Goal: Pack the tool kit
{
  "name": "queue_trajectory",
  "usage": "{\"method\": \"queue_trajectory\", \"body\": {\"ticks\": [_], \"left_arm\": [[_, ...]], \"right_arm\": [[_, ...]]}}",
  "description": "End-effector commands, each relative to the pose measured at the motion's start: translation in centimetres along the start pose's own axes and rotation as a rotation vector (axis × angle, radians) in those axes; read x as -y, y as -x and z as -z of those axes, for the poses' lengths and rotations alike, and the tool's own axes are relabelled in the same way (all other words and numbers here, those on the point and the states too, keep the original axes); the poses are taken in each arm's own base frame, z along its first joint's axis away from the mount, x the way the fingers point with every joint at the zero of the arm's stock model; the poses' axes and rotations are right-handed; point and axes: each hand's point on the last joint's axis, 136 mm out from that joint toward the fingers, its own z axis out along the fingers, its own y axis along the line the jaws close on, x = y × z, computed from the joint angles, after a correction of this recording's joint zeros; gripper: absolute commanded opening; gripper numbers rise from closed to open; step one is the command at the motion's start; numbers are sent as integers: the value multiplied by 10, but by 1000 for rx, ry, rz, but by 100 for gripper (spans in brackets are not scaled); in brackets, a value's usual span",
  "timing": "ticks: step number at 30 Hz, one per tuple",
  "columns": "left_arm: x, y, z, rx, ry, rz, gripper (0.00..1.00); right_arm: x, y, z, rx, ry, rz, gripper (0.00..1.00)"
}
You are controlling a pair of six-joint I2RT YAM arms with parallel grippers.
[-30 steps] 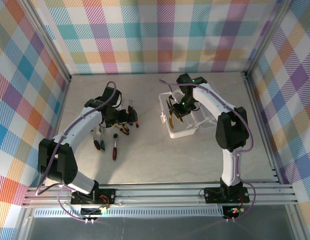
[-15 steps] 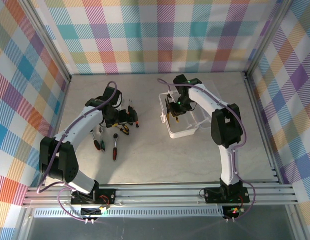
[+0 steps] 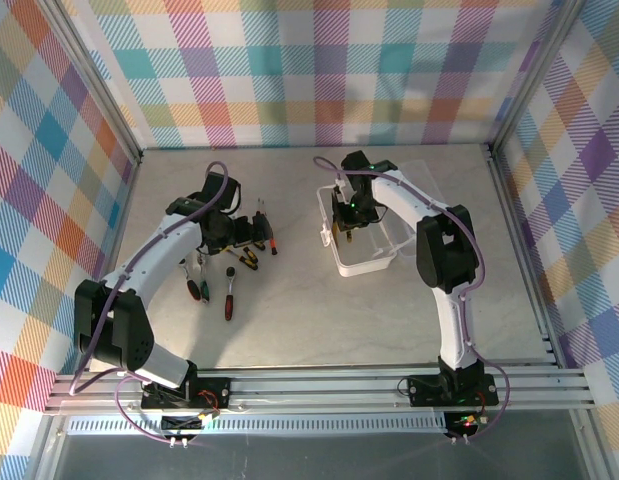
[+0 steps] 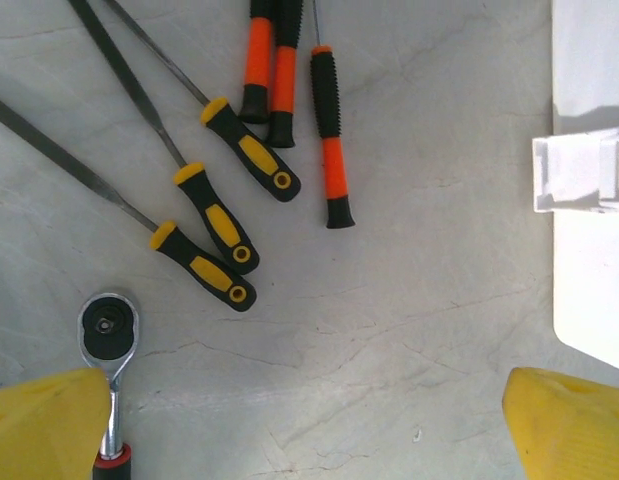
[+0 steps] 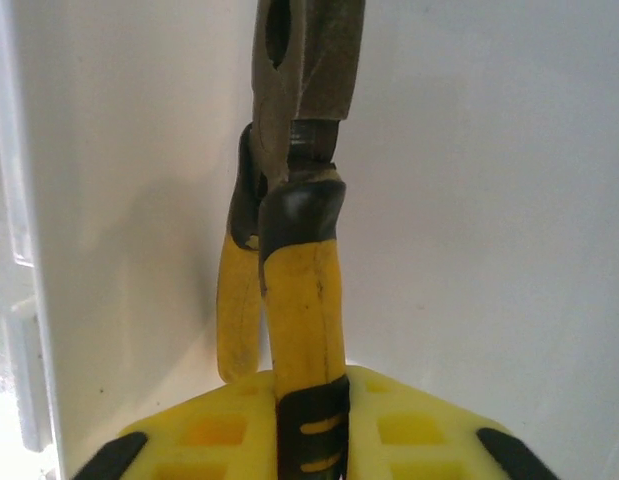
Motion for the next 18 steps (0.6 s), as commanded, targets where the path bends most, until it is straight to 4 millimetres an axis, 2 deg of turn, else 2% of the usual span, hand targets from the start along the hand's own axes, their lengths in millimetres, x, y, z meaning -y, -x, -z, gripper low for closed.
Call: {"method": "queue_trajectory", "body": {"ticks": [1,6,10,13,18], "left_arm": [[-4,0,11,23,25,37,100],[-5,3,12,36,34,49,100],[-4,6,11,22,49,49,100],[-6,5,6,-8,80,30,100],[-23,-5,-3,-59,177,3,100]], "right_arm": [[-14,23,22,89,32,-7,27],[-23,29,29,108,59,-2,42],[-30,31,37,125,80,2,45],[-42,34,50,150,123,3,53],[-54,34,76,168,109,32,90]]}}
